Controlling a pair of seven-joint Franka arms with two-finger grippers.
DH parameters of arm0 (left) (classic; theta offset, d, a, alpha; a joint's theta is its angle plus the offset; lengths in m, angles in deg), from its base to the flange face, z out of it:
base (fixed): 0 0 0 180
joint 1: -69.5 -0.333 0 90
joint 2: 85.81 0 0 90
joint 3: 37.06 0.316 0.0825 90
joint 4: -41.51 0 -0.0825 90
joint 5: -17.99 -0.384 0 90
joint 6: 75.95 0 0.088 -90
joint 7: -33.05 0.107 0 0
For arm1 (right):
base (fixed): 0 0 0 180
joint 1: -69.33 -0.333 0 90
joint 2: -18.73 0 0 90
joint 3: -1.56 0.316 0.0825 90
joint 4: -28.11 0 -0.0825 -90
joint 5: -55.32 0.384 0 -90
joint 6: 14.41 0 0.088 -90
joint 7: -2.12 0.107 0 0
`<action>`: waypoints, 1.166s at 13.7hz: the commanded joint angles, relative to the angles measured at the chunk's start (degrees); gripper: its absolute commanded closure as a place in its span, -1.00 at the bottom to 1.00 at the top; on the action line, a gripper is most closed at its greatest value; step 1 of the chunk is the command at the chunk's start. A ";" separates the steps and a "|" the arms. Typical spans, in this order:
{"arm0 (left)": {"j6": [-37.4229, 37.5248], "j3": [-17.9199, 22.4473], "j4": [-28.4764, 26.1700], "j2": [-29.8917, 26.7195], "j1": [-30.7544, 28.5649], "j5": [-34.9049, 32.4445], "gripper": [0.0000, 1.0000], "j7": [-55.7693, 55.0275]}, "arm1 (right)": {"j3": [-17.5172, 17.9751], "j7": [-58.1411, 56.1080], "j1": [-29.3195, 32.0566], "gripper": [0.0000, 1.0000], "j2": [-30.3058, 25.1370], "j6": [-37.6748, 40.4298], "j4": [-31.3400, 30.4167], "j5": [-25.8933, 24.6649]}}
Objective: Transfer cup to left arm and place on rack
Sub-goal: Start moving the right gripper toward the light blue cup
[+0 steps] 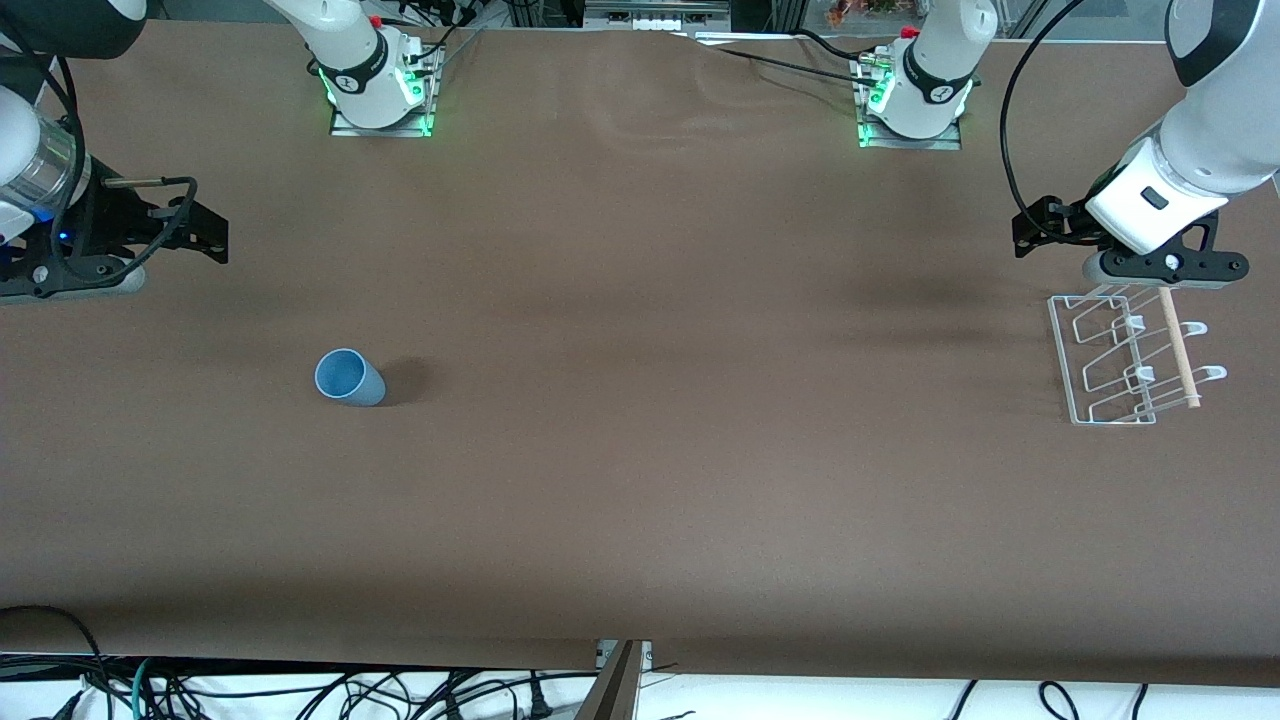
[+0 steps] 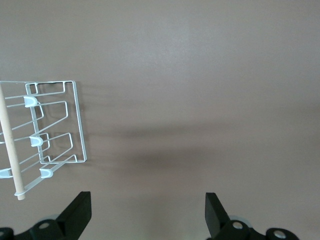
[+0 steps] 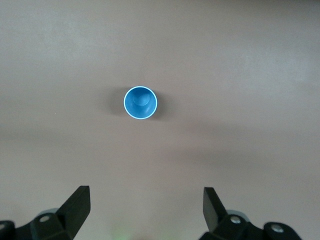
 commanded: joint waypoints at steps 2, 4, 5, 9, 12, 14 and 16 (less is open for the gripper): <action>1.25 0.14 1.04 0.02 0.26 0.61 -1.00 0.56 | 0.87 0.03 0.84 -1.00 0.48 0.92 1.36 0.43; 1.25 0.22 1.04 0.02 0.26 0.61 -1.00 0.56 | 0.79 0.12 0.84 -1.00 0.66 0.57 1.37 0.69; 1.25 0.22 1.04 0.02 0.26 0.61 -1.00 0.56 | 0.79 0.12 0.84 -1.00 0.74 0.48 1.37 0.60; 1.25 0.22 1.04 0.02 0.26 0.61 -1.00 0.56 | 0.87 0.20 0.84 -1.00 1.53 0.30 1.37 -0.01; 1.25 0.14 1.04 0.02 0.26 0.61 -1.00 0.56 | 0.44 0.29 1.45 -1.00 3.55 -2.41 1.19 -1.95; 1.25 0.22 1.12 0.02 0.26 0.61 -1.00 0.56 | 0.44 0.29 2.59 -1.00 5.75 -2.95 1.19 -1.77; 1.25 0.22 1.12 0.02 0.26 0.61 -1.00 0.56 | 0.44 0.21 3.12 -1.00 8.11 -4.35 0.93 -2.03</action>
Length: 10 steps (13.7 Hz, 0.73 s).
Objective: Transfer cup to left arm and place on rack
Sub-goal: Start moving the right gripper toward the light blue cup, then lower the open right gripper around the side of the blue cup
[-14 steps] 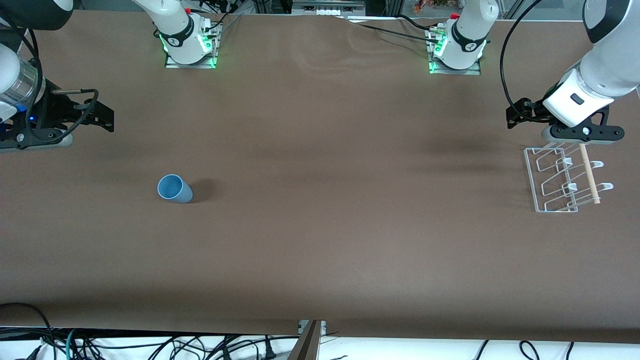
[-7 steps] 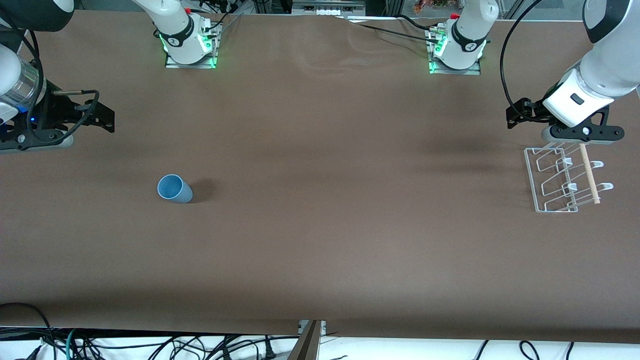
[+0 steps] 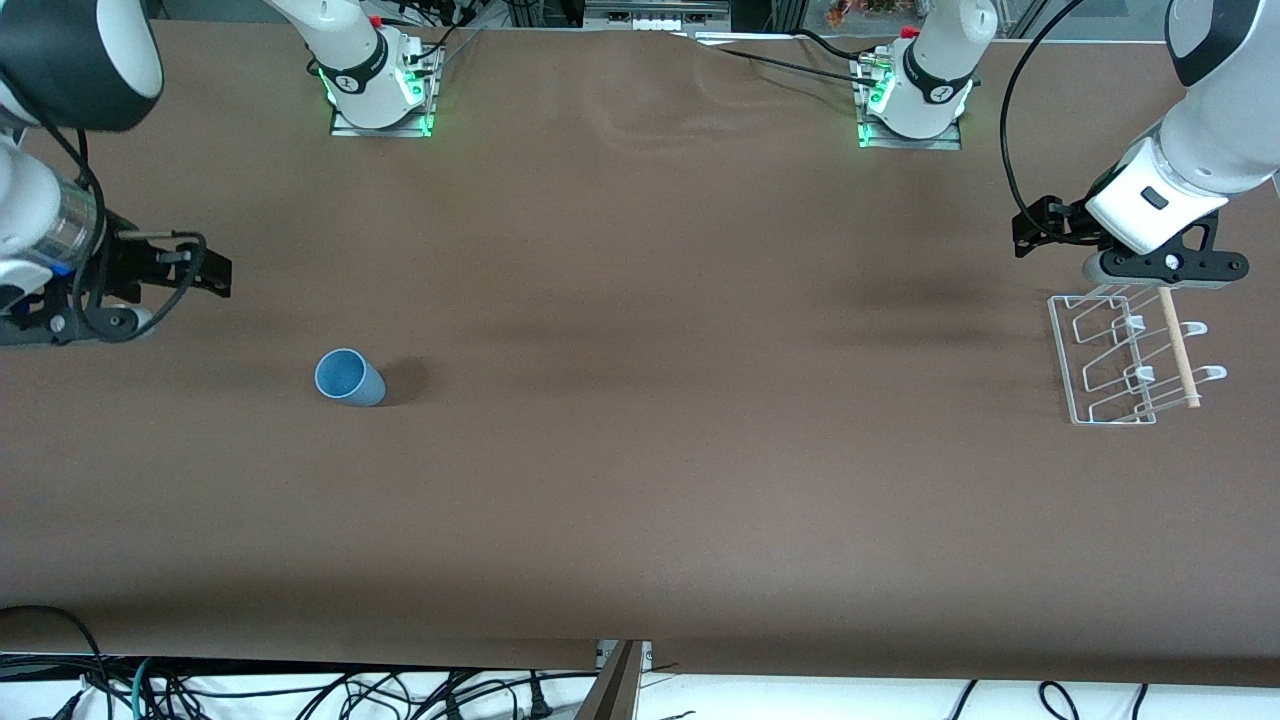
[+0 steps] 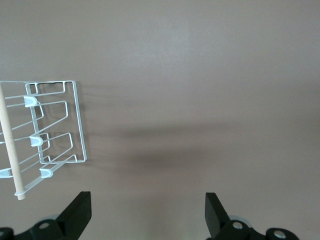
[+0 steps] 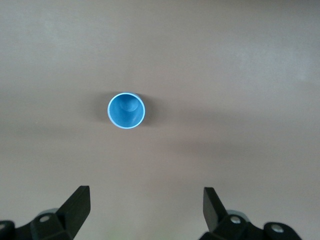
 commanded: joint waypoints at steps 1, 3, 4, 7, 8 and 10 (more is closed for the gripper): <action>1.22 0.23 1.11 0.02 0.26 0.61 -1.00 0.56 | 0.60 0.20 1.45 -1.00 3.36 -1.89 0.55 -0.87; 1.22 0.14 1.11 0.02 0.26 0.61 -1.00 0.56 | 0.60 0.20 2.86 -1.00 5.12 -5.05 -1.19 -0.52; 1.30 0.14 1.11 -0.07 0.26 0.61 -1.00 0.65 | 0.69 0.29 2.87 -1.00 5.12 -7.76 -3.64 -0.52; 1.31 0.14 2.94 0.63 0.44 0.52 -1.00 0.48 | 0.78 0.29 3.13 -1.00 5.12 -19.00 -13.04 -0.17; 1.31 0.14 3.91 1.24 0.61 0.52 -1.00 0.48 | 0.86 0.37 3.13 -1.00 5.12 -22.43 -16.03 -0.08; 1.39 0.14 4.54 1.69 0.61 0.52 -1.00 0.48 | 1.04 0.72 3.13 -1.00 5.21 -28.94 -21.66 0.01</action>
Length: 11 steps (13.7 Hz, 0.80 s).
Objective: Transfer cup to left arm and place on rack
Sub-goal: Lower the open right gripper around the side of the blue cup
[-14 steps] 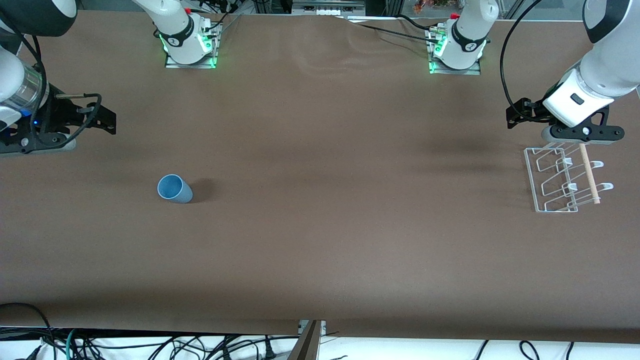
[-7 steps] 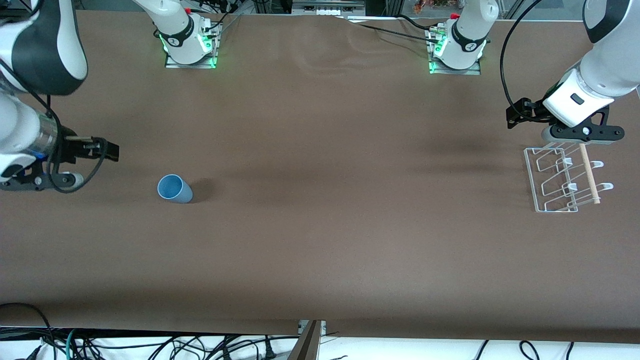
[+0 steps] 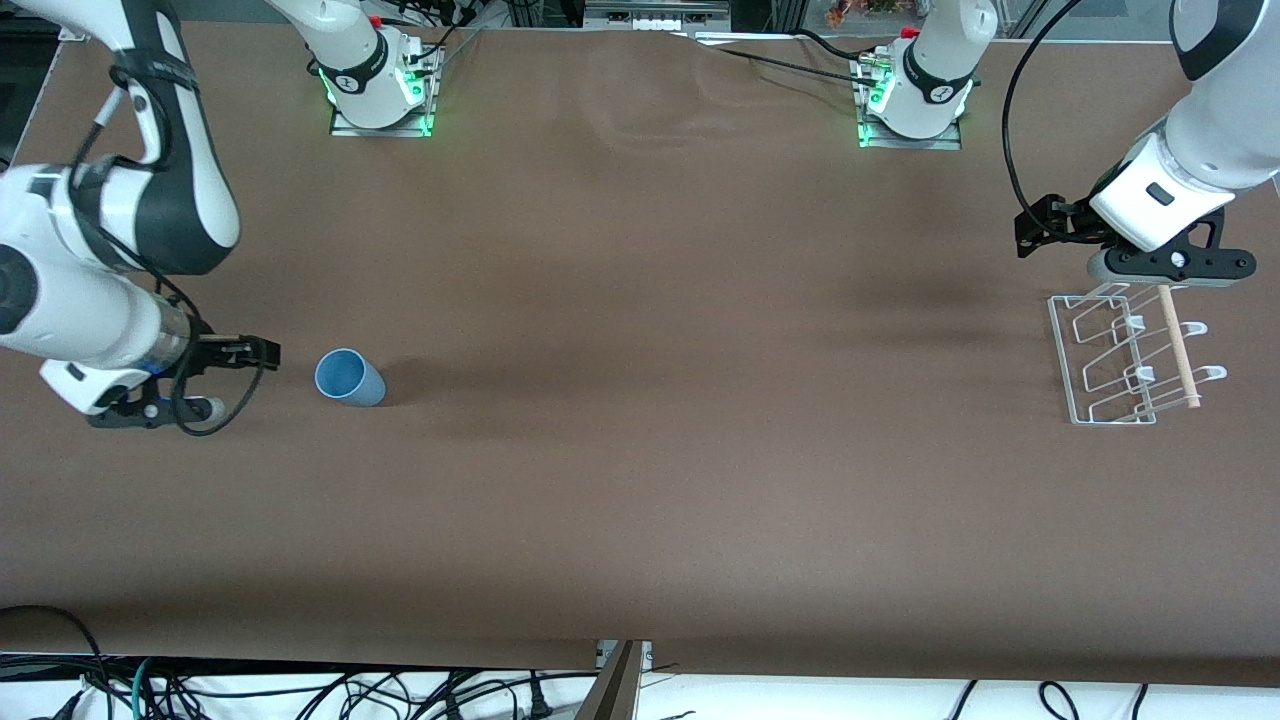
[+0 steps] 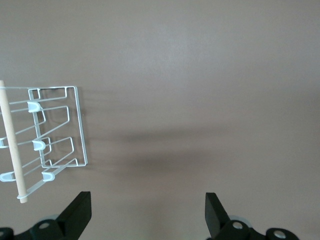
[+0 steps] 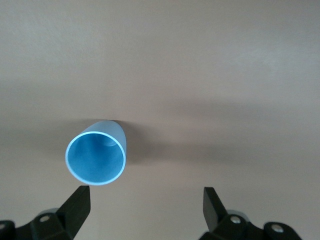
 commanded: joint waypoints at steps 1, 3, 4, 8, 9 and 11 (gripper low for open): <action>1.46 0.23 2.72 1.52 0.48 0.52 -1.00 0.48 | 0.92 0.72 0.70 -1.00 -1.82 -7.73 -8.57 0.01; 1.64 0.23 2.63 1.52 0.48 0.60 -1.00 0.48 | 0.92 0.72 0.79 -1.00 -1.56 -11.26 -11.04 0.01; 2.08 0.23 2.63 1.52 0.39 0.61 -1.00 0.56 | 0.92 0.98 0.70 -1.00 -1.04 -12.49 -11.40 0.01; 3.22 0.23 2.63 1.52 0.39 0.61 -1.00 0.65 | 0.83 1.16 0.79 -1.00 -0.07 -13.56 -12.80 2.82; 3.22 0.23 2.63 1.52 0.39 0.61 -1.00 0.65 | 0.83 1.16 0.79 -1.00 0.19 -13.73 -13.16 2.82; 3.22 0.23 2.72 1.52 0.48 0.61 -1.00 0.65 | 0.83 1.16 0.79 -1.00 0.72 -15.39 -13.95 2.91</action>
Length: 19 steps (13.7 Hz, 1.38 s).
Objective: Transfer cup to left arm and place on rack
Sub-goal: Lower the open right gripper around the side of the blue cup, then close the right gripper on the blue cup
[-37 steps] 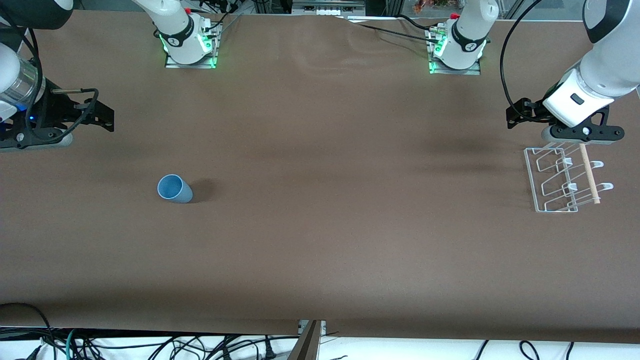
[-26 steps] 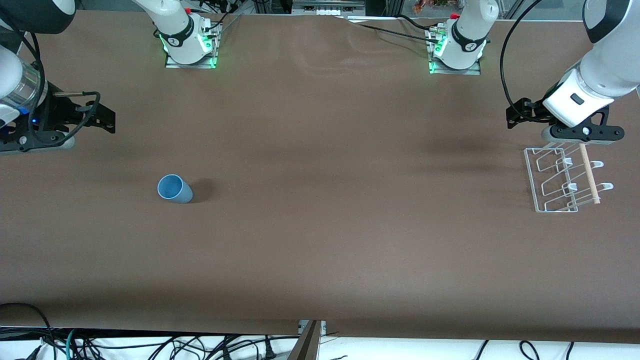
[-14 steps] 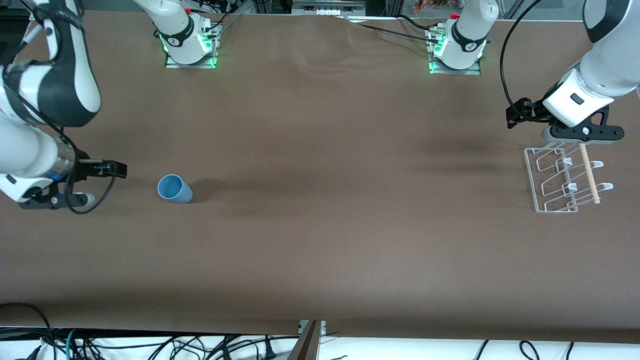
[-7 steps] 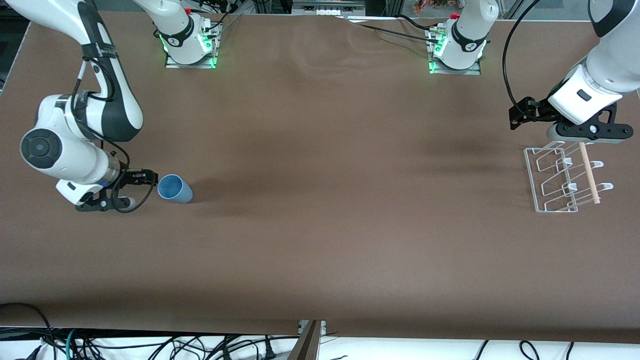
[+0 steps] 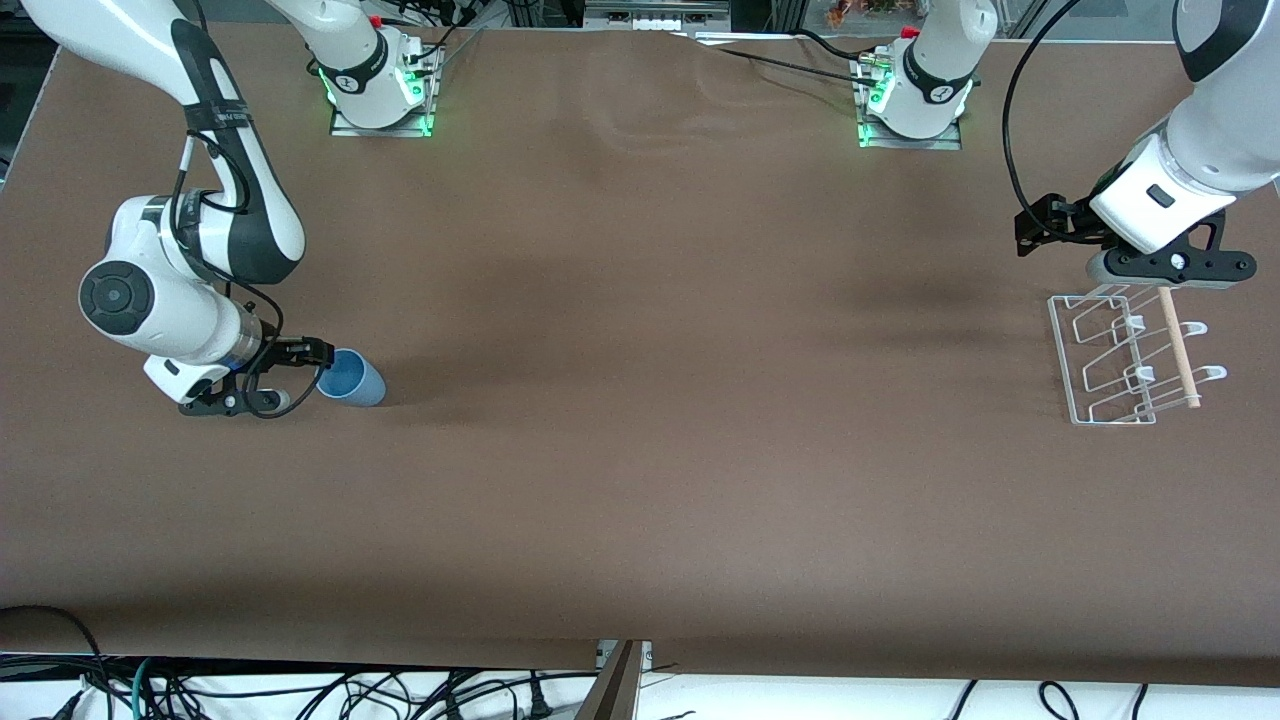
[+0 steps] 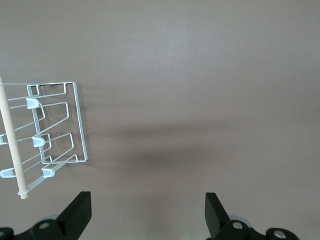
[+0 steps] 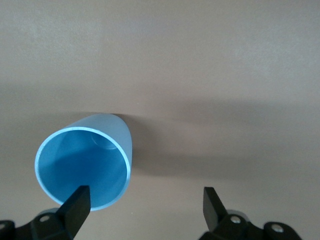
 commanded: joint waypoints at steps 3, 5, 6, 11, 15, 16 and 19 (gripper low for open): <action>1.35 0.24 1.76 0.69 0.38 0.61 -1.00 0.65 | 0.70 0.34 0.78 -1.00 1.24 -3.65 -1.91 1.05; 1.35 0.24 1.76 0.69 0.38 0.61 -1.00 0.56 | 0.70 0.08 0.78 -1.00 2.12 -3.74 -1.82 3.50; 1.35 0.24 1.76 0.69 0.38 0.61 -1.00 0.56 | 0.70 -0.01 0.78 -0.96 2.38 -3.74 -1.82 3.60; 1.35 0.15 1.84 0.69 0.38 0.61 -1.00 0.30 | 0.79 -0.36 0.78 1.00 2.47 -3.13 -1.38 3.60; 1.35 -0.29 1.84 0.69 0.38 0.61 -1.00 0.30 | 0.96 -0.36 0.69 1.00 3.09 -3.13 -0.68 3.86; 1.35 -0.38 1.84 0.69 0.38 0.61 -1.00 0.30 | 1.05 -0.27 0.61 1.00 3.35 -3.22 -0.24 4.56; 1.35 -0.47 1.84 0.69 0.38 0.61 -1.00 0.21 | 1.14 -0.54 0.35 1.00 4.32 -2.87 2.91 7.46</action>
